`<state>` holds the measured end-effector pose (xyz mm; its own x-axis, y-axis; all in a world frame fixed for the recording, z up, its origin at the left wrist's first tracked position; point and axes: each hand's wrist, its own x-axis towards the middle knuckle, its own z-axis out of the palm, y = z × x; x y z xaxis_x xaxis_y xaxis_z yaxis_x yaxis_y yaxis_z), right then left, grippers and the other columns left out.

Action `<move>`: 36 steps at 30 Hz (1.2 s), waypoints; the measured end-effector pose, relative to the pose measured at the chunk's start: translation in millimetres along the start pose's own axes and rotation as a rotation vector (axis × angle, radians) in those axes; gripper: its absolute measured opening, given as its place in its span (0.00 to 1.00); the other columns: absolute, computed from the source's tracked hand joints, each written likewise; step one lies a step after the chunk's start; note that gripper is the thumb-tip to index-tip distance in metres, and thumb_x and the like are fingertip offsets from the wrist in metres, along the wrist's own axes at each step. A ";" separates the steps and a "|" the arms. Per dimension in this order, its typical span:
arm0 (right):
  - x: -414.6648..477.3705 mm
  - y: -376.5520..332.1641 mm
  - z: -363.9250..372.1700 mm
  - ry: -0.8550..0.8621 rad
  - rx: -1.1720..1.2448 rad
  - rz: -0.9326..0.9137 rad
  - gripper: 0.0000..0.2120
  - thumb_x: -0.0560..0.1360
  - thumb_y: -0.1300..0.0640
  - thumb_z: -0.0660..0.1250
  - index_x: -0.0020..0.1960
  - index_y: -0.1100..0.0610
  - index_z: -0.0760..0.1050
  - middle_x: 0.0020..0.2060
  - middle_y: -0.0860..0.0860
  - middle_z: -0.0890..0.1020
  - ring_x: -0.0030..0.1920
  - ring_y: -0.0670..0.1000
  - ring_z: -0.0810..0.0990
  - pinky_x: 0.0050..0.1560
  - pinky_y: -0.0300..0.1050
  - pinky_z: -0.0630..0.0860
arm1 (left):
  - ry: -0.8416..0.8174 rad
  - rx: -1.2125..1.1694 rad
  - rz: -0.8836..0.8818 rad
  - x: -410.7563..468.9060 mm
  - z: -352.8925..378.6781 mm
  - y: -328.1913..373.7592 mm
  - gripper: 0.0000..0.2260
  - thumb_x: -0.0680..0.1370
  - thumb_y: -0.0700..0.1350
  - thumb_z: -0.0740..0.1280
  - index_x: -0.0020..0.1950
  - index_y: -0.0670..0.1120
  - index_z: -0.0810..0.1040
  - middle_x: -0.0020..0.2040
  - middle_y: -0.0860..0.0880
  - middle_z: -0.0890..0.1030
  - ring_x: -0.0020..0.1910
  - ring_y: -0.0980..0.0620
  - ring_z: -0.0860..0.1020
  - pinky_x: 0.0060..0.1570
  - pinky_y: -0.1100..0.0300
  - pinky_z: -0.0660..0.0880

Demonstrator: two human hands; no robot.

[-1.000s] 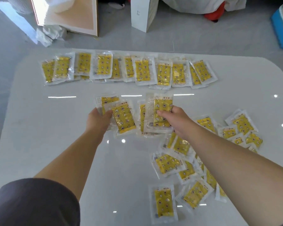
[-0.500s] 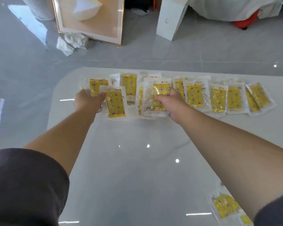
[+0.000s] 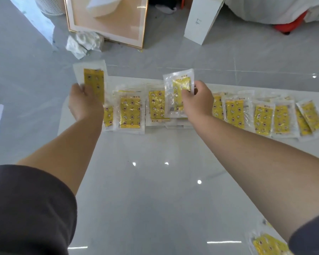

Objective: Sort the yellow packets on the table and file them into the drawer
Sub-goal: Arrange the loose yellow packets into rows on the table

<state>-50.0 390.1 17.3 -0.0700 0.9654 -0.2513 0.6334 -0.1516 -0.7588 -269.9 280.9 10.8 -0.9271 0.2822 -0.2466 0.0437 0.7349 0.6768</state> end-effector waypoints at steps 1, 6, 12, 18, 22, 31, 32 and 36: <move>1.6 1.5 -6.4 0.008 0.029 0.006 0.05 0.76 0.59 0.64 0.42 0.57 0.69 0.32 0.48 0.71 0.31 0.48 0.67 0.32 0.43 0.63 | 0.049 -0.009 0.034 -1.4 -4.1 4.0 0.11 0.81 0.45 0.55 0.38 0.51 0.66 0.36 0.54 0.69 0.44 0.48 0.70 0.40 0.60 0.64; 8.6 24.4 -47.8 0.055 0.014 0.152 0.08 0.76 0.57 0.67 0.56 0.56 0.77 0.44 0.49 0.80 0.38 0.47 0.77 0.36 0.40 0.69 | -0.142 -0.058 0.138 -21.7 3.7 13.6 0.07 0.79 0.46 0.60 0.42 0.47 0.71 0.36 0.50 0.71 0.40 0.49 0.69 0.39 0.55 0.67; 16.2 50.6 -71.5 0.118 -0.099 0.254 0.15 0.79 0.59 0.65 0.65 0.56 0.74 0.57 0.53 0.80 0.51 0.53 0.80 0.49 0.46 0.75 | -0.415 0.069 0.093 -71.8 46.9 21.5 0.09 0.79 0.44 0.62 0.48 0.38 0.77 0.34 0.48 0.72 0.36 0.47 0.70 0.29 0.59 0.64; 6.7 61.8 -80.5 0.095 -0.319 0.183 0.24 0.78 0.58 0.63 0.73 0.53 0.66 0.68 0.52 0.71 0.66 0.56 0.73 0.64 0.59 0.71 | -0.316 0.205 0.100 -108.8 53.5 37.0 0.18 0.78 0.41 0.61 0.69 0.45 0.68 0.64 0.47 0.72 0.63 0.46 0.70 0.57 0.56 0.68; -48.1 81.4 -104.6 0.027 -0.284 0.091 0.23 0.77 0.60 0.64 0.71 0.53 0.67 0.68 0.50 0.71 0.68 0.53 0.70 0.68 0.56 0.66 | -0.319 0.302 0.397 -160.6 41.4 17.8 0.20 0.77 0.45 0.64 0.68 0.48 0.66 0.65 0.49 0.69 0.67 0.48 0.66 0.66 0.48 0.58; -141.9 176.4 -170.3 -0.131 -0.406 0.111 0.19 0.75 0.64 0.63 0.65 0.55 0.72 0.64 0.50 0.74 0.65 0.53 0.72 0.63 0.51 0.64 | -0.539 0.408 0.498 -307.7 45.0 -44.3 0.14 0.77 0.45 0.65 0.62 0.50 0.72 0.60 0.53 0.72 0.63 0.51 0.68 0.65 0.55 0.56; -144.1 184.9 -177.7 -0.143 -0.415 0.108 0.18 0.75 0.64 0.63 0.64 0.55 0.72 0.63 0.50 0.74 0.65 0.53 0.72 0.62 0.50 0.64 | -0.550 0.424 0.486 -323.3 46.5 -49.2 0.13 0.77 0.45 0.65 0.62 0.50 0.72 0.60 0.54 0.72 0.63 0.52 0.69 0.65 0.55 0.56; -160.8 215.1 -215.3 -0.248 -0.459 0.014 0.15 0.76 0.63 0.62 0.61 0.54 0.74 0.61 0.49 0.75 0.62 0.51 0.73 0.58 0.47 0.64 | -0.606 0.469 0.421 -391.1 50.0 -68.1 0.12 0.79 0.46 0.63 0.62 0.50 0.72 0.61 0.55 0.73 0.62 0.53 0.70 0.63 0.59 0.59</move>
<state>263.4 247.9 23.8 -0.2047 0.8762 -0.4362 0.9043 -0.0013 -0.4270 108.3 151.3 26.4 -0.4474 0.7686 -0.4572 0.6104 0.6361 0.4721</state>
